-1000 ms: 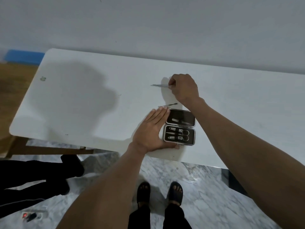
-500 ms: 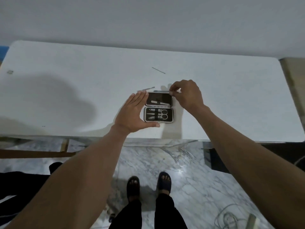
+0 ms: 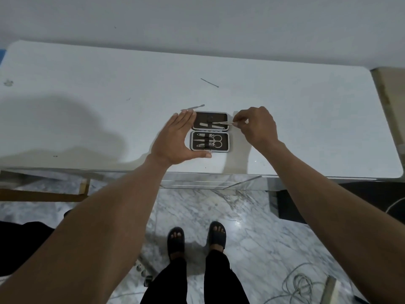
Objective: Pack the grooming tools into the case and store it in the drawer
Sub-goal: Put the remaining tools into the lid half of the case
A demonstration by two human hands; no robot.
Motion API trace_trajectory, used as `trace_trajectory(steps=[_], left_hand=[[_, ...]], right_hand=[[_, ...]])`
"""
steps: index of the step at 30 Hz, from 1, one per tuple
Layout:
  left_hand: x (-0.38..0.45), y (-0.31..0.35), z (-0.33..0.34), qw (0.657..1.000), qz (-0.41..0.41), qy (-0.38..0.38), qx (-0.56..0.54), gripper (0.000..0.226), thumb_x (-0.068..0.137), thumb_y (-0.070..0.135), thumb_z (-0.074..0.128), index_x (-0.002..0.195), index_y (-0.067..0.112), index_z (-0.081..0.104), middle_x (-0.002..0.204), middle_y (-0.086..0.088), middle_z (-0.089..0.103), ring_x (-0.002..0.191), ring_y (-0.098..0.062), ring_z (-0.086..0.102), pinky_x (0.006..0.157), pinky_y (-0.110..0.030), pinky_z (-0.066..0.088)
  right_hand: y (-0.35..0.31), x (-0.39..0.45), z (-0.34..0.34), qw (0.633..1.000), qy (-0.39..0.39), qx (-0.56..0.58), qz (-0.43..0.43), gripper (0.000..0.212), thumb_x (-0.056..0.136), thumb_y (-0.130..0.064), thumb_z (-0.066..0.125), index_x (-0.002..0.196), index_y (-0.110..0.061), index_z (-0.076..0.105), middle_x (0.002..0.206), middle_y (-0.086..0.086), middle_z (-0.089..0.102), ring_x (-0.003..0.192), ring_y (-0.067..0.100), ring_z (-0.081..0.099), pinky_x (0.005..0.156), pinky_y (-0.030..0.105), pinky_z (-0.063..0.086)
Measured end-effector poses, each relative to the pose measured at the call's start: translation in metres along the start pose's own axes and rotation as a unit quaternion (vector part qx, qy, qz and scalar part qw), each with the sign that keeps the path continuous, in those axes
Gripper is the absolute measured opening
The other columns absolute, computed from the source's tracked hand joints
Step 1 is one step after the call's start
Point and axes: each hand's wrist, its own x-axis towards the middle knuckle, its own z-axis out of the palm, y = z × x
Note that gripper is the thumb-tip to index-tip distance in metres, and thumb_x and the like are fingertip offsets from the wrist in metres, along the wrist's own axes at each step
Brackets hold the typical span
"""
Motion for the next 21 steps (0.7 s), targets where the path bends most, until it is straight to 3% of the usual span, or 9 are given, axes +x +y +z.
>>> trace_trajectory(steps=[4,12,21], left_hand=[[0.001,-0.001,0.001,1.000,0.002,-0.002,0.001,0.143,0.059,0.103,0.048,0.161,0.006,0.026,0.169,-0.009,0.024,0.159,-0.019,0.019,0.131,-0.040,0.011],[0.000,-0.002,0.003,1.000,0.008,0.007,0.004,0.142,0.060,0.103,0.048,0.161,0.005,0.027,0.169,-0.009,0.025,0.159,-0.020,0.019,0.131,-0.042,0.013],[0.002,-0.004,0.004,1.000,0.012,0.003,0.006,0.142,0.061,0.104,0.044,0.161,0.005,0.027,0.169,-0.009,0.027,0.159,-0.019,0.020,0.130,-0.044,0.016]], right_hand=[[0.003,0.004,-0.003,1.000,0.004,-0.004,0.009,0.013,0.086,-0.024,0.064,0.090,-0.027,0.075,0.084,0.002,0.070,0.092,0.025,0.057,0.066,0.034,0.048],[-0.012,0.007,0.009,1.000,-0.006,-0.006,-0.013,0.015,0.086,-0.021,0.062,0.090,-0.027,0.075,0.083,0.001,0.068,0.098,0.025,0.055,0.066,0.031,0.043],[-0.030,0.011,0.026,1.000,-0.010,0.017,0.003,0.013,0.082,-0.031,0.067,0.092,-0.028,0.075,0.091,0.000,0.067,0.100,0.023,0.056,0.072,0.034,0.050]])
